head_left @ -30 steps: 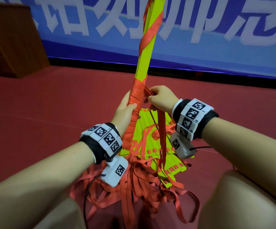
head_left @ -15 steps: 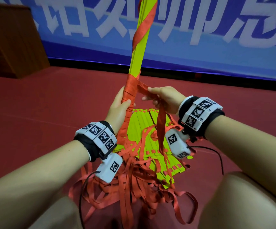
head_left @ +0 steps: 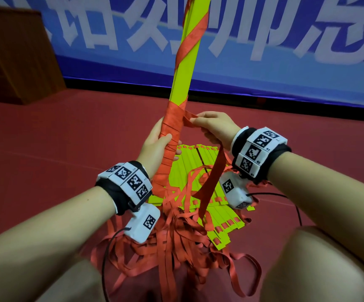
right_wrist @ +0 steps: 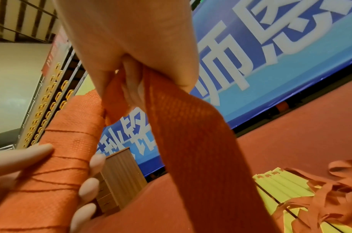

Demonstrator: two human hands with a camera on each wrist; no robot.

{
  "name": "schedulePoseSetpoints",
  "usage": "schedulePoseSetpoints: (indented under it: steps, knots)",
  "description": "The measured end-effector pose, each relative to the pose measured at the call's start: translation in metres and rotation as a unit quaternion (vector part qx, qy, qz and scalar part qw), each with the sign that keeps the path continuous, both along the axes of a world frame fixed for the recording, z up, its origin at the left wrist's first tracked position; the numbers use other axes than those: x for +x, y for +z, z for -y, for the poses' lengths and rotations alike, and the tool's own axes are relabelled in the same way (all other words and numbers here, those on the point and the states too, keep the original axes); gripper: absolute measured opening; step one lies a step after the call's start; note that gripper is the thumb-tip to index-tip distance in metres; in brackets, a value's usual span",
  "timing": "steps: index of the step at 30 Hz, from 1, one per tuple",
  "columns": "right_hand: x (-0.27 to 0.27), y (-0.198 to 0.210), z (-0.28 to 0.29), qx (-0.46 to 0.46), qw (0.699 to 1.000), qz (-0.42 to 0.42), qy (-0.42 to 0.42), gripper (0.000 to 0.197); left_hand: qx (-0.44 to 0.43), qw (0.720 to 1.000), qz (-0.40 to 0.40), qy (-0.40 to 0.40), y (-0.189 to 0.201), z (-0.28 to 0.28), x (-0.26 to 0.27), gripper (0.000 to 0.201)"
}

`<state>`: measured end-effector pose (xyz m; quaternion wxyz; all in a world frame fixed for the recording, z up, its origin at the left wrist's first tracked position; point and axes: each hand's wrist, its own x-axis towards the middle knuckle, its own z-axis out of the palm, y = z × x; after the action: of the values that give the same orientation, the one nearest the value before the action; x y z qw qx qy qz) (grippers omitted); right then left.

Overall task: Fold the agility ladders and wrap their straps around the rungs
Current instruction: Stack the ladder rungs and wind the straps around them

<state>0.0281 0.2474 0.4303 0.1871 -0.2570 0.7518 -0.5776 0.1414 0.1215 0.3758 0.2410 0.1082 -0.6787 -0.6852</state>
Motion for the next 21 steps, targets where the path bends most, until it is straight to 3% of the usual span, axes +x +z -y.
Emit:
schedulePoseSetpoints:
  steps: [7, 10, 13, 16, 21]
  knots:
    - [0.0, -0.002, 0.001, 0.044, 0.994, -0.102, 0.0, 0.025, 0.006, 1.0, -0.004, 0.006, 0.001, 0.002, 0.0, 0.049]
    - [0.003, -0.001, 0.004, 0.017, 0.99, -0.134, -0.036, 0.039, -0.007, 1.0, 0.003, 0.012, -0.001, 0.005, -0.001, 0.05]
    - [0.007, 0.008, -0.002, -0.027, 0.99, -0.136, -0.014, 0.025, -0.018, 1.0, 0.01, 0.008, -0.001, 0.003, -0.001, 0.05]
    - [0.003, 0.011, -0.006, 0.042, 0.985, -0.163, 0.022, 0.012, -0.027, 1.0, 0.01, 0.004, 0.0, 0.0, -0.001, 0.048]
    - [-0.008, 0.001, -0.004, 0.13, 0.979, -0.15, 0.038, 0.025, -0.049, 0.999, 0.018, -0.001, -0.002, -0.001, 0.0, 0.048]
